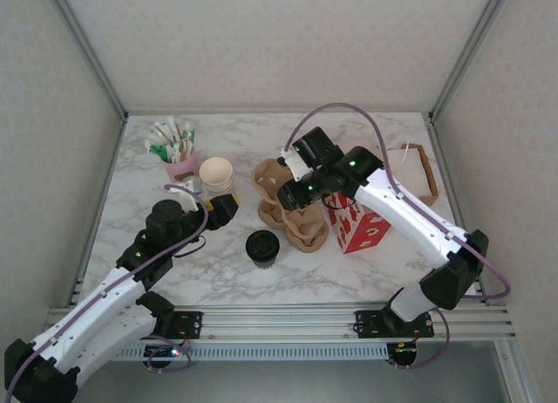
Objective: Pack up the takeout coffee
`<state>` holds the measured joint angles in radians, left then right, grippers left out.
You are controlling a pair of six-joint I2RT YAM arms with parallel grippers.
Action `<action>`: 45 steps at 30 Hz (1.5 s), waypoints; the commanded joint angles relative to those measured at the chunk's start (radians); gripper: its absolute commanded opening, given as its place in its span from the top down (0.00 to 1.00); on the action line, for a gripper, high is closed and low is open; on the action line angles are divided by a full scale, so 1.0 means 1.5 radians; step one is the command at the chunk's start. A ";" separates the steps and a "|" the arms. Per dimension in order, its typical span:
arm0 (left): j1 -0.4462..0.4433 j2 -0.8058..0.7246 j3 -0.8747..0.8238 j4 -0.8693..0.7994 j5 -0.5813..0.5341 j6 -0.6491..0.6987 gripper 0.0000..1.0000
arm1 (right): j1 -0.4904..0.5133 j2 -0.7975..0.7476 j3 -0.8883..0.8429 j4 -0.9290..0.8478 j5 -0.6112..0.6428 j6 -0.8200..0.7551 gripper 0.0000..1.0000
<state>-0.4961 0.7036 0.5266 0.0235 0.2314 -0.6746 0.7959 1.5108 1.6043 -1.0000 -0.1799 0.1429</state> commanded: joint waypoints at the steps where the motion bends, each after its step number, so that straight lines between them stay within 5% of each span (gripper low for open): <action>1: -0.004 -0.033 0.046 0.002 -0.002 0.031 0.13 | -0.003 -0.040 0.027 0.012 -0.062 0.005 0.63; 5: -0.004 -0.059 0.078 0.004 0.031 0.054 0.00 | -0.003 -0.072 0.040 0.021 -0.091 0.010 0.63; 22: -0.009 -0.035 0.143 0.038 0.079 0.080 0.00 | -0.015 -0.157 0.167 -0.021 -0.059 0.010 0.62; 28: -0.030 0.031 0.179 0.086 0.084 0.087 0.00 | -0.029 -0.188 0.198 -0.036 0.012 0.002 0.63; 45: -0.206 0.295 0.351 0.111 0.011 0.166 0.00 | -0.048 -0.220 0.220 -0.130 0.349 -0.011 0.65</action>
<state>-0.7818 1.1172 1.0065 0.1444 0.2714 -0.4595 0.7502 1.1881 1.9057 -1.1526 0.1993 0.1375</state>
